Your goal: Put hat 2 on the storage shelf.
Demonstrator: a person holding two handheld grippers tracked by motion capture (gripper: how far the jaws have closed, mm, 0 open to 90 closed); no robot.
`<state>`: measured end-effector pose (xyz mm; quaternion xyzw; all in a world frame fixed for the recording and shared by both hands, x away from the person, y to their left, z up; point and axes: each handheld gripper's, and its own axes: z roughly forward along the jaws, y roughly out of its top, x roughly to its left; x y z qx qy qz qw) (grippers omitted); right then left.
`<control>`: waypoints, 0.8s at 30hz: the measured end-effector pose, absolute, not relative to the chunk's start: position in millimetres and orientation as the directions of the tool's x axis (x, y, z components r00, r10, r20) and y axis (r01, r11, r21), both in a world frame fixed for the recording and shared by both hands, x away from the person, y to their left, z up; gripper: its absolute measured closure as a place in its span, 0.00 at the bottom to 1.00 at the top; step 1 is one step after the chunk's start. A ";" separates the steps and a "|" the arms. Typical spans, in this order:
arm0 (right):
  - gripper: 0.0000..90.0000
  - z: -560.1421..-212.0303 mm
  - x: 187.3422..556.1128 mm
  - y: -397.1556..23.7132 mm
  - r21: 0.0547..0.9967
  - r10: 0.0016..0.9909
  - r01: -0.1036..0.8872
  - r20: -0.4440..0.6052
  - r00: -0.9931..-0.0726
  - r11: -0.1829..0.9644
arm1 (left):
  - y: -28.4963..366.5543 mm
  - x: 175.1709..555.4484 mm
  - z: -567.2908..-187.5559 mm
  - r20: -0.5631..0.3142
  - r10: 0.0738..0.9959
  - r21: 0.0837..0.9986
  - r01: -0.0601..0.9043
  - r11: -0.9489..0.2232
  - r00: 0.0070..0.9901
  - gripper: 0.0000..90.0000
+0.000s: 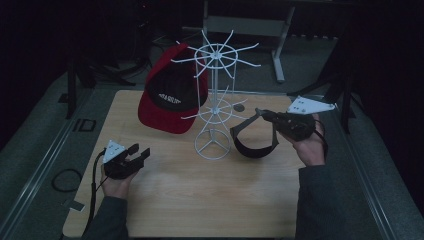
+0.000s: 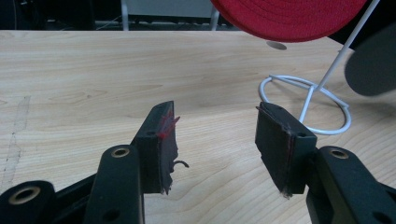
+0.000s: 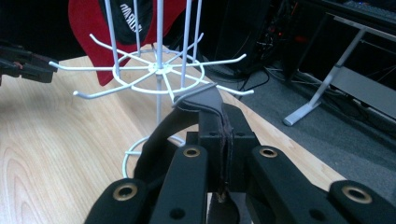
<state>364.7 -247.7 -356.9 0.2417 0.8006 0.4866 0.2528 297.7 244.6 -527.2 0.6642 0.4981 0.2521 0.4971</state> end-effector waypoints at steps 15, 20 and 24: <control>0.98 -344.9 362.7 -247.9 0.905 0.615 0.115 -0.180 -0.767 0.409 | 244.8 297.3 -526.8 -0.162 0.912 0.913 0.408 -0.006 0.376 0.54; 0.98 -341.3 363.4 -249.1 0.921 0.609 0.116 -0.147 -0.779 0.371 | 244.9 297.2 -526.7 -0.164 0.912 0.912 0.410 -0.005 0.376 0.54; 0.98 -339.9 364.3 -249.9 0.938 0.602 0.125 -0.103 -0.792 0.325 | 245.1 297.1 -526.6 -0.165 0.912 0.912 0.410 -0.004 0.375 0.54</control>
